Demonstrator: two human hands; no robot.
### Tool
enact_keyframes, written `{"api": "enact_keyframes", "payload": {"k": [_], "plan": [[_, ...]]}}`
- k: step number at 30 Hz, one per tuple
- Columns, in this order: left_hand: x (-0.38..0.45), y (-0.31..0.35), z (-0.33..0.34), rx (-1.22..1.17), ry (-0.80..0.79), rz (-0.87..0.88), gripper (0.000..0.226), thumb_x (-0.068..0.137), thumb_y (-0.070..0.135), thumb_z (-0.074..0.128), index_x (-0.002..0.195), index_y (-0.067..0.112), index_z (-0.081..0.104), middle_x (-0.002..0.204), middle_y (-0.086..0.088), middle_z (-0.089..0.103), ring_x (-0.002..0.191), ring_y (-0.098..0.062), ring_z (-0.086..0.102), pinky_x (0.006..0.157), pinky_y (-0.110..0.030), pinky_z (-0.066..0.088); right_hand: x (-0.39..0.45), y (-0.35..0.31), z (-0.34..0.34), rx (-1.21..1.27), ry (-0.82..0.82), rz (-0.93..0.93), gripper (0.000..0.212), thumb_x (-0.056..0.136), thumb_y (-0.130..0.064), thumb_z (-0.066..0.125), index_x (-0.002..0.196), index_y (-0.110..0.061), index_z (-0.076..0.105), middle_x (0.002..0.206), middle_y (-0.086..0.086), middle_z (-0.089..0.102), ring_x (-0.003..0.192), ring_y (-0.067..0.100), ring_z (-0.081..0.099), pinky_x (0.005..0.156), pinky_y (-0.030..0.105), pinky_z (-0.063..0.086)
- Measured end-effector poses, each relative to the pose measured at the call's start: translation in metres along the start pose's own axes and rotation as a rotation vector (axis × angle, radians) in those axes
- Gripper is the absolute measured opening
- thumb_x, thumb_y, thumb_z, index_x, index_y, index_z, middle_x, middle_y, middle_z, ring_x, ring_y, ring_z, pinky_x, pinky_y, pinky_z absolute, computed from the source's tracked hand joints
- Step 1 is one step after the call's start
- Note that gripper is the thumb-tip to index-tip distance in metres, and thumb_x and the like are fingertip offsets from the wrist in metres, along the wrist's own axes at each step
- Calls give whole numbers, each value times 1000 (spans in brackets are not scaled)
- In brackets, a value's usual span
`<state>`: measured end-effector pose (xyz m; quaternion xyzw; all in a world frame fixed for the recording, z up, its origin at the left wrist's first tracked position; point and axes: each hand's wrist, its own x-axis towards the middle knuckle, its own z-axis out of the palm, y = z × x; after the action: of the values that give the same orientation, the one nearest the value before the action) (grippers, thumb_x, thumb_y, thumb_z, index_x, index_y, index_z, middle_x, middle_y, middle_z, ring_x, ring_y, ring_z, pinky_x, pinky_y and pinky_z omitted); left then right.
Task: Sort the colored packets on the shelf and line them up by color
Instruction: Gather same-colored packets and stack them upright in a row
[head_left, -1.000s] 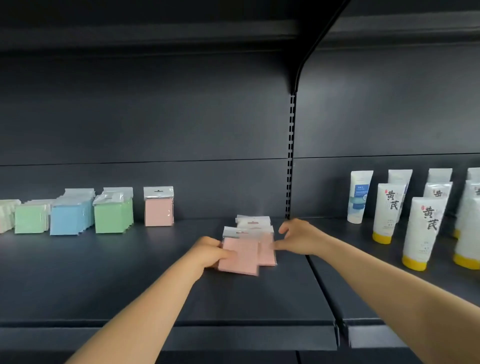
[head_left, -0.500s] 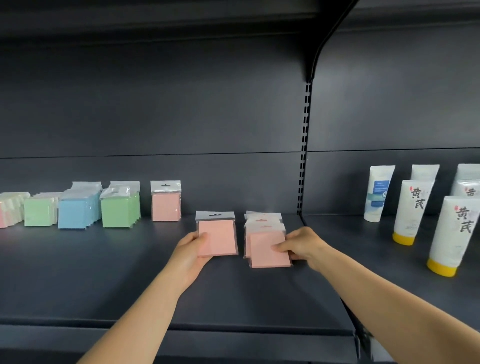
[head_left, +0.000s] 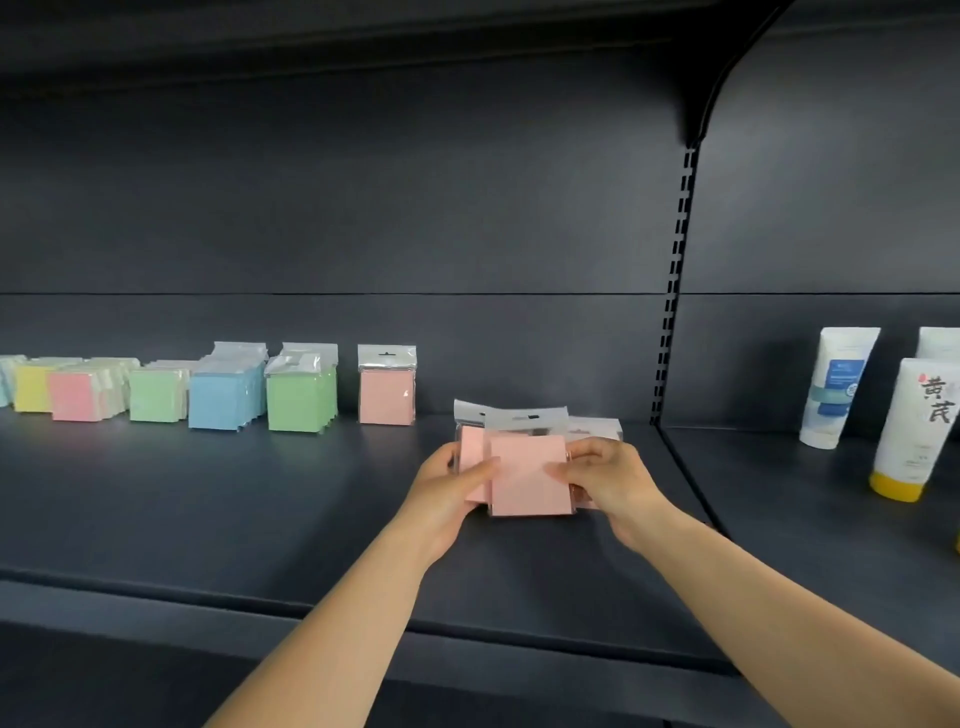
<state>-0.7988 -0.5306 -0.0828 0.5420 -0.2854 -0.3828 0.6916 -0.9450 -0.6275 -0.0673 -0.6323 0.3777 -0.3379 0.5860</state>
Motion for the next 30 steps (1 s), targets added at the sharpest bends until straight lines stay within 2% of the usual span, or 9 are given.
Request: {"api": "enact_keyframes", "payload": {"k": [3,5,8,12,14,18,23,27,30], "plan": [[0,-1,-5,23,20,8,41,82,-6,64,120,7,55,115,-12,66,106,-27,62,91,-41,52,4,1,24,-9,50,-19,11,82,-5,69,89,-8,61,96,10,68,90,26,66,77,41,57],[3,0,-11,-28,5,17,40,83,-6,62,119,8,55,116,-13,66,107,-27,62,93,-40,51,8,-1,37,-15,85,-38,14,83,-8,69,94,-7,61,96,9,67,90,24,65,71,36,56],[8,9,-26,-100,-25,33,36,86,-6,57,118,12,58,113,-10,68,105,-25,64,90,-38,52,14,-3,59,-21,123,-98,17,82,-13,70,96,-7,62,94,7,67,83,20,61,60,25,46],[24,30,-65,-90,-90,64,36,89,-6,52,117,15,58,112,-7,69,106,-22,63,90,-34,50,27,0,107,60,123,-61,22,85,-13,66,106,-8,60,101,6,66,94,20,63,77,29,52],[34,41,-89,10,-132,80,33,92,-2,50,117,17,59,111,-2,69,105,-18,63,91,-31,49,33,-2,139,128,81,-60,23,89,-7,60,112,-10,59,104,3,67,95,17,64,76,27,53],[62,49,-129,544,-134,187,34,95,13,43,127,24,46,120,5,55,110,-11,52,84,-18,41,44,-6,193,100,137,-136,26,87,0,53,108,-15,61,95,-5,68,87,8,64,66,18,50],[100,40,-160,725,41,379,34,94,11,43,127,18,48,107,0,43,86,-1,46,66,-7,36,62,-2,230,-81,239,-270,21,89,-2,48,102,-15,59,90,-6,65,83,9,62,63,11,45],[121,35,-162,660,141,427,33,92,7,48,124,11,54,103,-1,43,77,-1,46,64,-3,37,76,-3,242,-163,298,-333,26,93,-2,45,97,-27,52,89,-15,61,83,-2,59,60,3,44],[133,36,-163,635,170,463,35,90,3,49,124,10,55,105,-2,45,77,-1,45,66,-1,37,91,-2,250,-184,348,-323,24,94,-4,46,103,-24,54,92,-12,62,85,-2,59,61,5,46]]}}
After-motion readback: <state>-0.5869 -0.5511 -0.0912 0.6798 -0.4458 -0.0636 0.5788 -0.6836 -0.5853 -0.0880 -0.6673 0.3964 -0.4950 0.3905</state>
